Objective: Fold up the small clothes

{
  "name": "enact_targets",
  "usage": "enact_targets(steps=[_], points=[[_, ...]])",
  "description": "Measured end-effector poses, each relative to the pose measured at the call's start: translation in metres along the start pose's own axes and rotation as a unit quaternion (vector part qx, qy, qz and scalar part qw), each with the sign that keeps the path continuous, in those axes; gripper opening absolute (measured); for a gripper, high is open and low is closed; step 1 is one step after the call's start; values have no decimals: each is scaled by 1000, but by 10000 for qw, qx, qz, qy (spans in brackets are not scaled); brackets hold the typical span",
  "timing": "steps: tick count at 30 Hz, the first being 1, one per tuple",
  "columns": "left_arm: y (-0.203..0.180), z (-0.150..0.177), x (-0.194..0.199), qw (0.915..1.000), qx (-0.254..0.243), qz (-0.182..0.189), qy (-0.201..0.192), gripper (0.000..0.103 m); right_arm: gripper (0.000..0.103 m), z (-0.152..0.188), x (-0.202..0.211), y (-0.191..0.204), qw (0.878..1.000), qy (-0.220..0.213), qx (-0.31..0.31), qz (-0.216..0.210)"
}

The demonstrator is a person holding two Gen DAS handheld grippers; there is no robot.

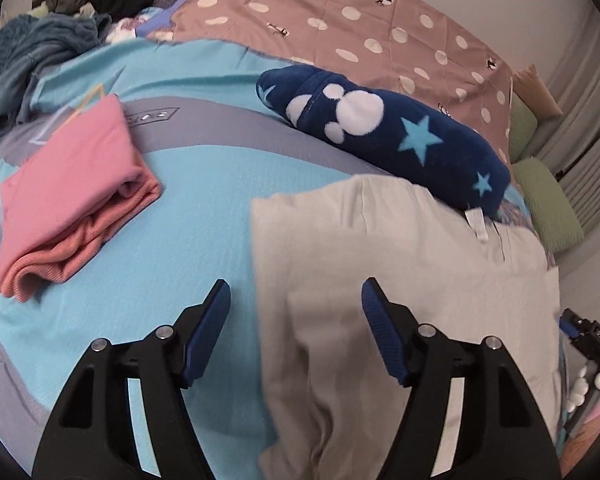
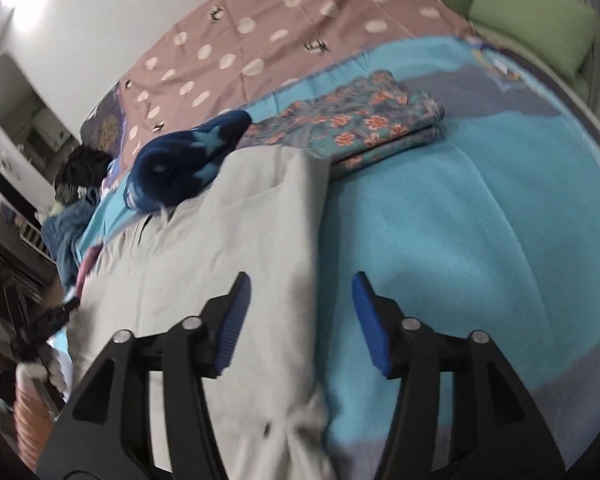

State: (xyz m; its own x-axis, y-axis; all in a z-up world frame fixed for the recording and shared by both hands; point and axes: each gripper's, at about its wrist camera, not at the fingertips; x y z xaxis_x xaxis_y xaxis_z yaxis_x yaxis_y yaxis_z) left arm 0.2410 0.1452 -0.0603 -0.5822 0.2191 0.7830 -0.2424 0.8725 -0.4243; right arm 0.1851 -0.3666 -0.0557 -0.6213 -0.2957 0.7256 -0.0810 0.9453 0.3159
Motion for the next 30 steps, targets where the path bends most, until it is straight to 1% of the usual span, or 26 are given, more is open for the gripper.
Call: enact_targets(steps=[2, 3, 4, 5, 6, 7, 9, 10, 11, 12, 13, 15, 16, 18, 19, 21, 22, 23, 24, 25, 26, 28, 29, 30], points=[[-6, -7, -16, 9998, -70, -179, 19, 69, 59, -14, -22, -9, 9998, 87, -88, -149], [-12, -8, -23, 9988, -248, -413, -97, 69, 58, -20, -34, -9, 9999, 108, 4, -131], [-18, -6, -29, 9964, -497, -647, -217, 69, 39, -22, -42, -7, 9998, 93, 130, 83], [-24, -4, -33, 9932, -731, -844, -330, 69, 26, -22, -47, -5, 9989, 79, 261, 371], [-29, -1, -34, 9906, -859, -980, -412, 69, 17, -21, -52, -4, 9975, 40, 342, 611], [-31, 0, -33, 9895, -905, -1026, -462, 69, 16, -19, -53, -6, 9978, -22, 296, 598], [-26, 0, -30, 9910, -808, -950, -491, 64, 12, -16, -49, -9, 9983, -139, 175, 536], [-21, -2, -28, 9919, -694, -924, -520, 55, 9, -15, -47, -12, 9985, -167, 100, 503], [-15, -4, -24, 9923, -539, -944, -585, 42, 3, -13, -44, -17, 9985, -208, -19, 514], [-11, -6, -21, 9925, -419, -960, -629, 37, 0, -11, -41, -20, 9977, -233, -122, 625], [-7, -6, -18, 9928, -314, -944, -661, 34, 0, -10, -35, -27, 9947, -283, -290, 949], [-2, -7, -15, 9922, -210, -988, -731, 34, 0, -8, -26, -37, 9930, -405, -462, 1013], [1, -7, -13, 9930, -152, -914, -726, 34, 0, -6, -23, -43, 9936, -408, -531, 909], [6, -6, -4, 9947, -32, -769, -682, 37, 2, 0, -16, -50, 9967, -339, -609, 419], [7, -2, 3, 9955, -23, -671, -673, 43, 5, 3, -9, -48, 9975, -333, -564, 280], [8, 9, 21, 9969, -132, -400, -663, 50, 5, 13, 9, -34, 9991, -352, -215, 58], [7, 16, 30, 9972, -242, -297, -641, 57, 11, 21, 19, -24, 9994, -335, 5, -88], [6, 25, 39, 9971, -374, -230, -628, 59, 26, 29, 27, -16, 9993, -269, 154, -214], [5, 34, 46, 9967, -496, -201, -618, 59, 33, 35, 31, -10, 9990, -206, 266, -283], [5, 44, 52, 9961, -614, -182, -599, 62, 41, 42, 35, -1, 9985, -133, 414, -328], [6, 56, 60, 9954, -754, -147, -568, 68, 42, 52, 39, 9, 9974, -51, 639, -326], [11, 76, 68, 9948, -895, -103, -479, 69, 43, 66, 40, 26, 9939, 124, 1086, -161], [13, 85, 68, 9945, -970, -101, -379, 69, 42, 75, 36, 35, 9905, 287, 1347, 54], [15, 92, 68, 9940, -1041, -141, -311, 69, 37, 82, 30, 40, 9864, 426, 1550, 339]])
Point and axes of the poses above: each gripper's, at about its wrist camera, not at the fingertips, and x roughly against the way its jaws point, y to its left, z to its underside, and after that the axes turned 13 degrees about x, right-handed
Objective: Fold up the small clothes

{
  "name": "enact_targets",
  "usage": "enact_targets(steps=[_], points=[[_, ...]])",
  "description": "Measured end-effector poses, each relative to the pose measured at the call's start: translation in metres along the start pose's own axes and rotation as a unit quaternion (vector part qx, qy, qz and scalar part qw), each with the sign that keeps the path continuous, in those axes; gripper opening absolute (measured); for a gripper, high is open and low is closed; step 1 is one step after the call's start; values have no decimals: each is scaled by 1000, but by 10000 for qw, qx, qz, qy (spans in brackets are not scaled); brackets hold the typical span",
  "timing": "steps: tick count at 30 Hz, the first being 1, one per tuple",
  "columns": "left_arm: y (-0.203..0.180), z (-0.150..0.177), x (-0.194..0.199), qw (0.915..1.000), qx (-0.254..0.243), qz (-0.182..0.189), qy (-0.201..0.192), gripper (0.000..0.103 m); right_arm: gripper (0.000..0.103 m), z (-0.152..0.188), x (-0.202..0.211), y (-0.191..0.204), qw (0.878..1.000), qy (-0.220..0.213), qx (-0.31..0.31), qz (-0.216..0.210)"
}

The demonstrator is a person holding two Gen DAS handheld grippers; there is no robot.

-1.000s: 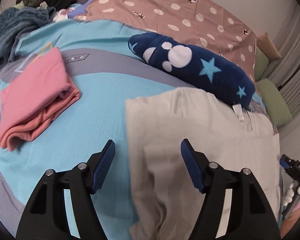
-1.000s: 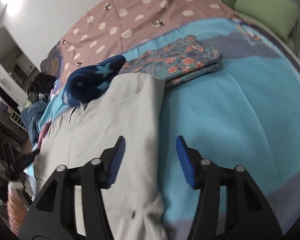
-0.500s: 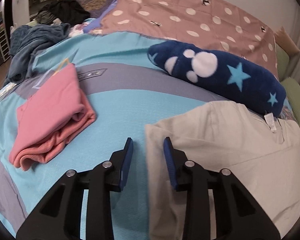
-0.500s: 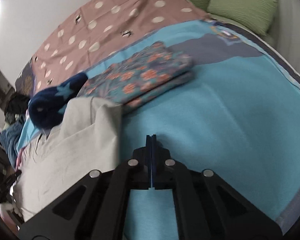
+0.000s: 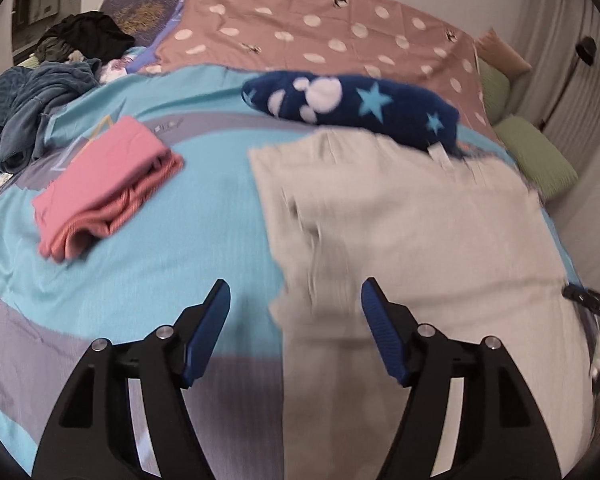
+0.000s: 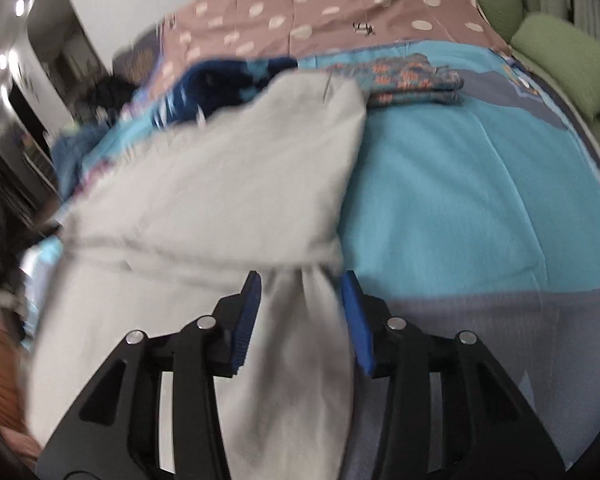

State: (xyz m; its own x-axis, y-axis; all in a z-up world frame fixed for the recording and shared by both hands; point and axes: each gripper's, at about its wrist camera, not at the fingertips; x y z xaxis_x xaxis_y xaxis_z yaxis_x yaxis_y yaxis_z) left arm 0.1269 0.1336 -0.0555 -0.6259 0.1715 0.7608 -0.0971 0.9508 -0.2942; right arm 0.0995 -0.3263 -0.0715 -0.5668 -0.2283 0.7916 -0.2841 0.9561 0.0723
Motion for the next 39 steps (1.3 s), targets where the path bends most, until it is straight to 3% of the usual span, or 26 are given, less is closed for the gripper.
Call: enact_targets(steps=[2, 3, 4, 7, 10, 12, 14, 16, 18, 19, 20, 21, 22, 23, 25, 27, 29, 31, 39], points=[[0, 12, -6, 9996, -119, -242, 95, 69, 20, 5, -3, 4, 9992, -81, 62, 385], [2, 17, -7, 9993, -123, -346, 60, 69, 16, 5, 0, -1, 9986, -181, -167, 478], [2, 19, -5, 9994, -111, -341, -5, 69, 8, 7, 3, -8, 9952, -222, -432, 851], [7, 21, 0, 9994, -2, -353, -45, 69, 8, 18, 5, -25, 9925, -340, -1009, 607], [10, 22, 0, 9995, 43, -307, -7, 69, 8, 19, 10, -16, 9960, -344, -663, 494], [7, 22, -2, 9994, -6, -360, -3, 69, 18, 17, 10, -6, 9977, -288, -362, 489], [3, 23, -4, 9990, -95, -441, -13, 72, 38, 14, 6, 2, 9984, -243, -118, 504], [1, 24, -4, 9988, -129, -476, -15, 72, 50, 6, 1, 12, 9982, -175, 154, 557], [2, 23, -4, 9989, -90, -450, -8, 73, 52, -3, -6, 22, 9961, -73, 468, 746], [3, 23, -4, 9990, -69, -431, -9, 73, 48, -6, -8, 24, 9951, -61, 532, 831], [4, 23, -4, 9991, -54, -417, -18, 73, 20, -10, -11, 24, 9936, -58, 513, 1001], [4, 23, -4, 9991, -50, -410, -32, 73, 9, -14, -11, 16, 9913, -50, 281, 1285], [4, 24, -3, 9991, -31, -427, -67, 72, 11, -13, -7, 10, 9920, -140, 23, 1255], [5, 24, -2, 9989, 7, -454, -107, 70, 11, -7, 4, -6, 9929, -383, -608, 947], [9, 23, -1, 9989, 121, -424, -130, 66, 11, 4, 10, -17, 9908, -433, -1060, 715], [12, 22, -2, 9992, 198, -345, -96, 65, 11, 13, 2, -18, 9936, -270, -947, 562], [12, 22, -1, 9993, 198, -300, -103, 65, 15, 18, 8, -22, 9933, -418, -1013, 378], [12, 22, 1, 9996, 196, -192, -100, 65, 21, 22, 18, -25, 9924, -438, -1093, 364], [12, 42, 20, 9987, 193, 448, 143, 65, 24, 66, 51, -29, 9904, -455, -1289, 193]])
Point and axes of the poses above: each gripper's, at about its wrist camera, not at the fingertips, and x roughly against the way its jaws point, y to its left, z to its underside, and after that the axes turned 13 degrees about x, right-handed
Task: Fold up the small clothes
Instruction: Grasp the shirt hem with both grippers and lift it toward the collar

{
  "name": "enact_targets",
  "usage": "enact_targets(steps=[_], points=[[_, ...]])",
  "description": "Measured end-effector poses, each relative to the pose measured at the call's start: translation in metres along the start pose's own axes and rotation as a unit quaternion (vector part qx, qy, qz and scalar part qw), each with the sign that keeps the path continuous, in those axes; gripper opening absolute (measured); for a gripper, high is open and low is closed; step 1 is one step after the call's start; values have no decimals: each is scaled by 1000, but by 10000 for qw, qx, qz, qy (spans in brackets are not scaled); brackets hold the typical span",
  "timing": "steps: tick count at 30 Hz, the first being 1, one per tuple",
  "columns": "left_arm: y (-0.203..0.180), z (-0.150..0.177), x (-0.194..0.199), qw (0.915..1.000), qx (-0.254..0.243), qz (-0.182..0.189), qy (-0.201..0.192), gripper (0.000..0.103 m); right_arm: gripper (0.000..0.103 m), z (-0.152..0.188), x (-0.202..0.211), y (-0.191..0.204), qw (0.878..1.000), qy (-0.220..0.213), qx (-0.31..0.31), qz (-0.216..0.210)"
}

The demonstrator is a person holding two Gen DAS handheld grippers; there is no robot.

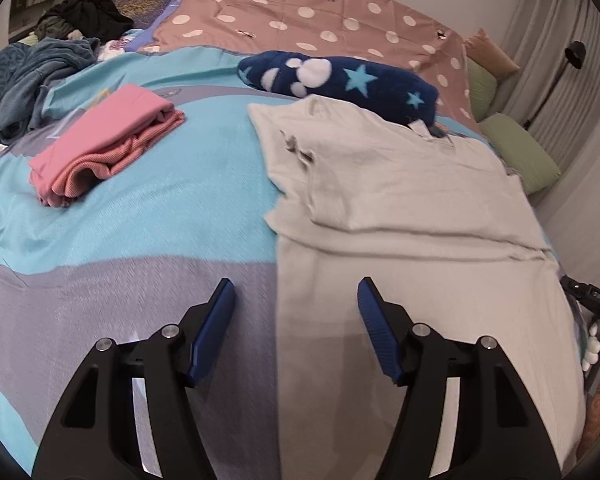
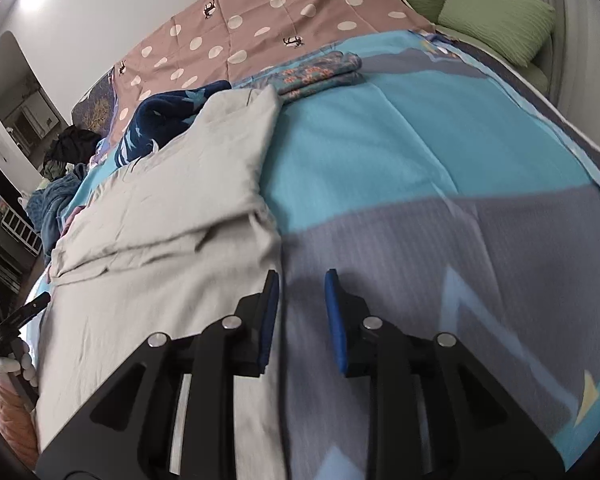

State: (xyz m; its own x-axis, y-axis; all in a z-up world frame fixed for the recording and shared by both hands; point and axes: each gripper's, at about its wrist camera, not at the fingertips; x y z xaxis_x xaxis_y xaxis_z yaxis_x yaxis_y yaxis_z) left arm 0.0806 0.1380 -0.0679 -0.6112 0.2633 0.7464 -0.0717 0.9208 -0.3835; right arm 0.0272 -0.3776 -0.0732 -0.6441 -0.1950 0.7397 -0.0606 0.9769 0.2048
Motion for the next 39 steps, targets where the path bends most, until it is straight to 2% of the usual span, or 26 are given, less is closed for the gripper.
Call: enact_targets(steps=[3, 5, 15, 23, 28, 30, 33, 34, 35, 36, 38, 39], points=[[-1, 21, 13, 9992, -152, 314, 170, 65, 25, 24, 17, -2, 9998, -49, -88, -183], [-2, 36, 21, 9984, -329, 384, 239, 65, 28, 33, 24, -1, 9994, -59, -151, -291], [1, 96, 66, 9943, -979, 120, 402, 65, 32, 89, 72, 12, 9961, 4, -81, -873], [17, 133, 103, 9943, -800, 392, 584, 68, 34, 149, 121, 19, 9908, 136, 0, -1345], [24, 160, 127, 9887, -672, 956, 939, 68, 35, 178, 146, 22, 9870, 212, -12, -1594], [26, 164, 130, 9864, -670, 1101, 1020, 68, 37, 182, 148, 22, 9847, 214, -46, -1729], [31, 156, 122, 9841, -394, 1359, 1075, 67, 38, 175, 135, 19, 9782, 254, -212, -2050], [31, 153, 119, 9834, -277, 1449, 1061, 57, 32, 170, 128, 21, 9753, 276, -256, -2177], [32, 150, 114, 9831, -123, 1509, 1031, 30, 11, 167, 124, 23, 9744, 297, -253, -2213], [33, 148, 111, 9835, 23, 1505, 1007, 5, 6, 162, 118, 25, 9733, 355, -282, -2250], [37, 148, 108, 9797, 550, 1682, 940, 2, 4, 156, 115, 27, 9701, 313, -421, -2368], [34, 150, 112, 9793, 557, 1774, 807, 2, 4, 154, 119, 29, 9679, 169, -467, -2464]])
Point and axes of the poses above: each gripper's, at about its wrist camera, not at the fingertips, and x roughly against the way its jaws point, y to its left, z to its underside, and after that the axes turned 13 degrees about x, right-handed
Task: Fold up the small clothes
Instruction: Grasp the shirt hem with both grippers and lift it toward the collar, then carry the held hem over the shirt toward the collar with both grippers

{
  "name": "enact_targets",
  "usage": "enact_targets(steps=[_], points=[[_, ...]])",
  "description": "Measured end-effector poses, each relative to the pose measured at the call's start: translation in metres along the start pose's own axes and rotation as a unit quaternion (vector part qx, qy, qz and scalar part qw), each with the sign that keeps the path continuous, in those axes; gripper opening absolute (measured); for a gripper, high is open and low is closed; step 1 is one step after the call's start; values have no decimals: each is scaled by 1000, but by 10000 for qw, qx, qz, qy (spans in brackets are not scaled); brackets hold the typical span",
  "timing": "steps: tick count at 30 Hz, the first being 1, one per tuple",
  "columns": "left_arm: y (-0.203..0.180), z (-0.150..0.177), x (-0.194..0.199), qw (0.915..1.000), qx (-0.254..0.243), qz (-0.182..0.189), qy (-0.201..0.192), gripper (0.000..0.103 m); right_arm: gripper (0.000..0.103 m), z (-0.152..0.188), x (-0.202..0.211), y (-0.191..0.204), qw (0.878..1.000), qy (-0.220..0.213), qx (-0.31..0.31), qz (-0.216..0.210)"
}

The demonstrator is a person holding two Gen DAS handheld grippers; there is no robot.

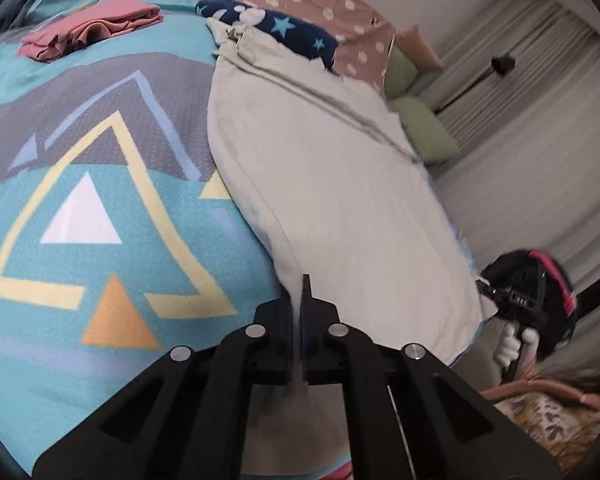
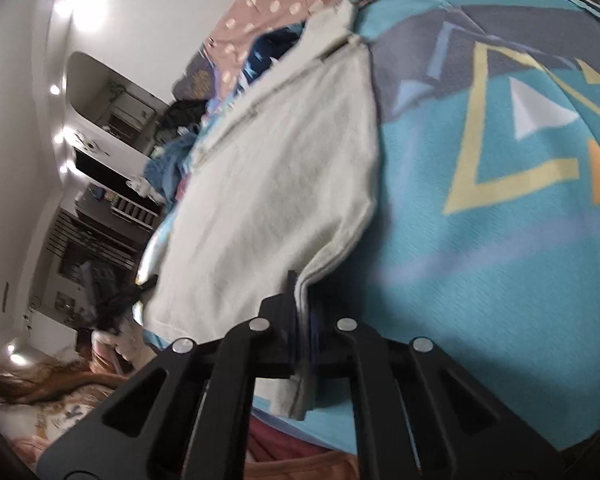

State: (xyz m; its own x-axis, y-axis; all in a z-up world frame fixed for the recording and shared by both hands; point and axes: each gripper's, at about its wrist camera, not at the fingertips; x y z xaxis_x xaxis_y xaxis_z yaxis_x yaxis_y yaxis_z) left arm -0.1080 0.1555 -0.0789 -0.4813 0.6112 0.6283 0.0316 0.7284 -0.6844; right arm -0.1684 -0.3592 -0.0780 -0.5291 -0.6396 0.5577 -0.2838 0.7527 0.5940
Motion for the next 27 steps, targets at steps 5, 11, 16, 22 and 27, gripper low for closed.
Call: enact_targets(steps=[5, 11, 16, 22, 27], points=[[-36, -9, 41, 9950, -350, 601, -713, 2, 3, -23, 43, 19, 9911, -1103, 104, -733], [-71, -23, 70, 9856, -520, 1096, -1175, 2, 3, -49, 79, 49, 9792, -1821, 472, -767], [-90, -11, 104, 9770, -693, 1362, -1489, 2, 3, -43, 116, 68, 9670, -2306, 722, -811], [-99, -3, 130, 9728, -832, 1238, -1774, 3, 3, -40, 150, 97, 9567, -2571, 1295, -418], [-85, -25, 107, 9783, -467, 1210, -1614, 3, 3, -57, 121, 72, 9661, -2370, 952, -374]])
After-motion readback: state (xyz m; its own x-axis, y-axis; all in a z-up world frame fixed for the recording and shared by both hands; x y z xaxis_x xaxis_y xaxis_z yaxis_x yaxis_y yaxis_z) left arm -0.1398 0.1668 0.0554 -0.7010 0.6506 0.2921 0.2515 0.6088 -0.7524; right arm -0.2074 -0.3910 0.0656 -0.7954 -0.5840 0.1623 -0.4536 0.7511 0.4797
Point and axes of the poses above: each gripper's, at about its wrist camera, not at the fingertips, and x roughly against the way its jaws point, y to its left, z to its underside, and after that the axes turned 13 degrees about x, right-handed
